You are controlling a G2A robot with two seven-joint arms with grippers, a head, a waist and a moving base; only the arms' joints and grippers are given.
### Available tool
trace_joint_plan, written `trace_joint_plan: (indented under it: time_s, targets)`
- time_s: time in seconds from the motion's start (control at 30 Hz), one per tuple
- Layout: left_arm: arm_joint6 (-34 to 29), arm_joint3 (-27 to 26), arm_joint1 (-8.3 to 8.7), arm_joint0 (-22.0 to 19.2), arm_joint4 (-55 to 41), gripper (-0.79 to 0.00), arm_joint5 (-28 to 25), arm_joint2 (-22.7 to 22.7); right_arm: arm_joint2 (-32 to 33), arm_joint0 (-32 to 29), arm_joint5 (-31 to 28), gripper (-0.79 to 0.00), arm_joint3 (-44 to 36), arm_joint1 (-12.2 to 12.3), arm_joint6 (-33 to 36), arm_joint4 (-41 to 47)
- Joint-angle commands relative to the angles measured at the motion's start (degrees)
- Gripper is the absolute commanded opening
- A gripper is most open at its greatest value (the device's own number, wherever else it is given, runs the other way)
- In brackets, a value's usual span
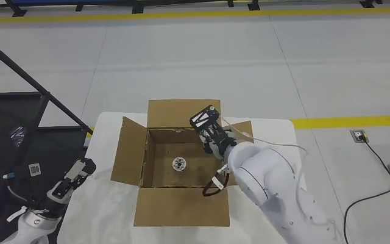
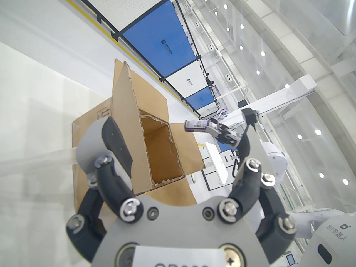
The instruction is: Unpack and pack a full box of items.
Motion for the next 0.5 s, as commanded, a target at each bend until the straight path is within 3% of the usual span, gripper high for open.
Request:
trace_joint_plan:
  time_s: [0.0,0.17,0.37,0.4,0.47]
  targets:
    - [0.0,0.0,0.00,0.0,0.0,0.000,0.0,0.0,-4.3,3.4,0.8,-0.785,9.7,-1.3,-1.1,2.3]
    - [0.0,0.0,0.00,0.0,0.0,0.000,0.0,0.0,-8.7,7.2,-1.0,-0.785,25.1,-3.7,-5.1,8.5]
    - [0.0,0.0,0.00,0.0,0.0,0.000,0.0,0.0,-10.6,8.6,-1.4,-0.785,33.9,-5.4,-9.7,10.3]
    - [0.0,0.0,0.00,0.0,0.0,0.000,0.0,0.0,-10.6,8.7,-1.4,-0.739,34.6,-5.5,-10.0,10.4]
    - [0.0,0.0,0.00,0.0,0.0,0.000,0.0,0.0,-10.7,8.8,-1.0,-0.449,35.5,-5.8,-10.3,10.2]
